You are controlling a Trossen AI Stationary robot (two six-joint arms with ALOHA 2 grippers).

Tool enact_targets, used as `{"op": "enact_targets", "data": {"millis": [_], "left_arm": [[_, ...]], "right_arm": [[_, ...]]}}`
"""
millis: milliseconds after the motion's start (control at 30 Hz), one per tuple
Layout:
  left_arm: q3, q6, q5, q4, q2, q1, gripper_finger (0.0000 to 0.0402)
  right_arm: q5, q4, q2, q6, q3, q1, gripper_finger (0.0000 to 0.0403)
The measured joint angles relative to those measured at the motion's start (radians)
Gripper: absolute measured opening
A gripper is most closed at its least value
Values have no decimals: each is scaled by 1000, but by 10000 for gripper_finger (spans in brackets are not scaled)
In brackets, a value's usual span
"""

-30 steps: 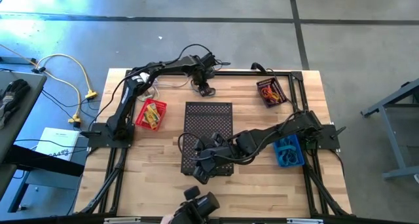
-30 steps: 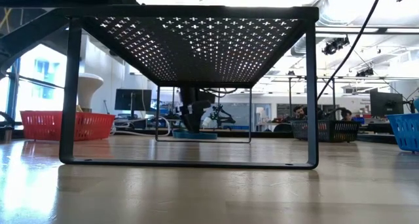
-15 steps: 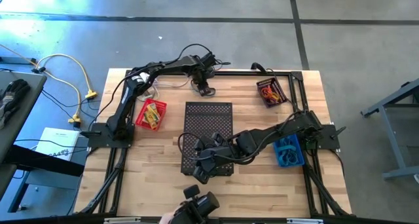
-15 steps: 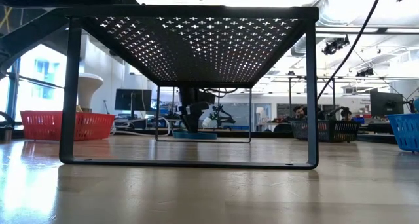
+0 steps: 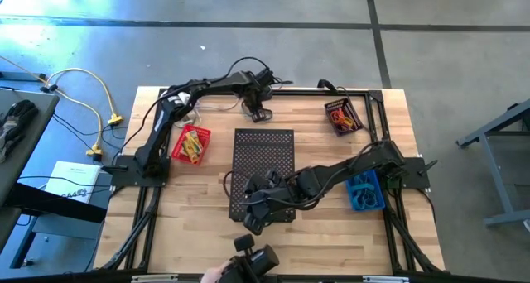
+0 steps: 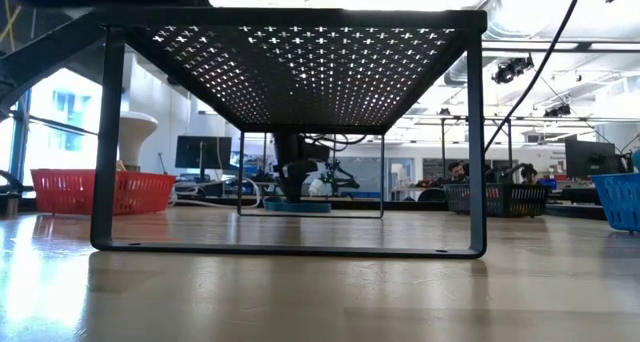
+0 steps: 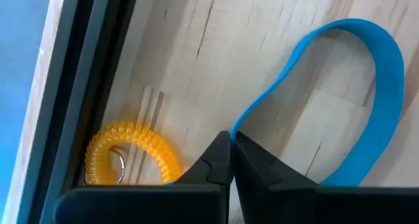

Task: Pick & Place Office Desk Supplies
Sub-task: Put the blue rubber band into the blue bin

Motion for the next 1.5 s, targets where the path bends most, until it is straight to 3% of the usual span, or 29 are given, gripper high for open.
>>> {"op": "enact_targets", "data": {"millis": [367,667,967,1133,1367,1500], "left_arm": [[0,22,-90,-38,-120,-85,1],[0,2,-24,-133,-298,-104,1],[0,-27,105,-217,-517,-105,1],[0,-43,235,-260,-654,-110,1],[0,-116,446,-312,-831,-120,1],[0,-179,524,-323,-895,-162,1]], "right_arm": [[5,-2,3,-38,0,2,166],[339,-11,-29,-80,-1,86,166],[654,-152,-93,-73,0,207,166],[757,-182,-101,-78,0,237,166],[675,-173,-101,-132,0,246,166],[709,-119,-101,-116,0,233,166]]}}
